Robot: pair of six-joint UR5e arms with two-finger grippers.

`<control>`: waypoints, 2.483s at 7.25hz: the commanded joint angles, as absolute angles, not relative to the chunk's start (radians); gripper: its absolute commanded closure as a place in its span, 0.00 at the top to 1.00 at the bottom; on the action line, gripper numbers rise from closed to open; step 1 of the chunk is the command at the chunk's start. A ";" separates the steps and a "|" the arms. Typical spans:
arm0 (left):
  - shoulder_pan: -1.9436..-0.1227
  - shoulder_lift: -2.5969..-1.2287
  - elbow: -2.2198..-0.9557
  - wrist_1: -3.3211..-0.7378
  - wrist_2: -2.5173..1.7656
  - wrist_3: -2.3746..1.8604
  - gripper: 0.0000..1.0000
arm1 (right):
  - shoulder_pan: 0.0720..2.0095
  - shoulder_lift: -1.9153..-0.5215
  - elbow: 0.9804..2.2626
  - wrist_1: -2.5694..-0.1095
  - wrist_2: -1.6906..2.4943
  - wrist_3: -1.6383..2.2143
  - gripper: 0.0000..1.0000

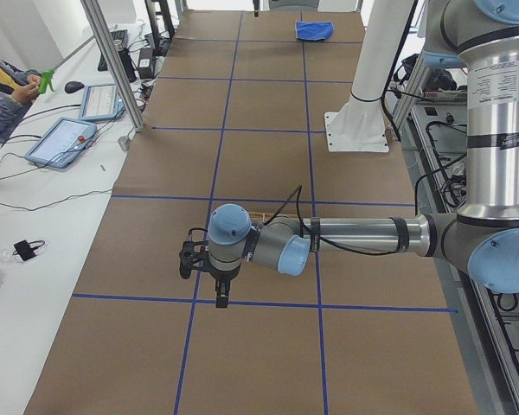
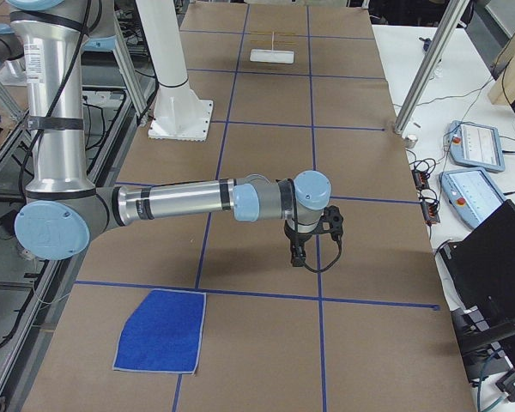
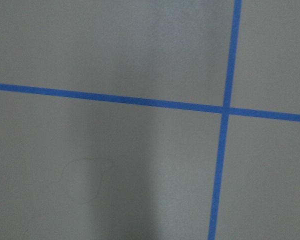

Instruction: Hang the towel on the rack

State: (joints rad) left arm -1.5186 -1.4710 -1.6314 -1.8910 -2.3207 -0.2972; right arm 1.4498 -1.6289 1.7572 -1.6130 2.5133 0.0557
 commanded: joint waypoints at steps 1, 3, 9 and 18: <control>-1.519 -1.471 -1.631 -1.891 -2.322 -0.298 0.98 | 1.436 -1.724 1.872 -1.611 2.539 0.119 1.00; -1.519 -1.471 -1.632 -1.891 -2.321 -0.298 0.98 | 1.308 -1.805 1.901 -1.563 2.472 0.193 1.00; -1.519 -1.470 -1.652 -1.908 -2.319 -0.301 0.98 | 1.241 -1.897 1.786 -1.546 2.375 0.258 0.94; -1.519 -1.471 -1.741 -1.913 -2.236 -0.301 0.98 | 1.051 -1.921 1.704 -1.548 2.330 0.262 0.88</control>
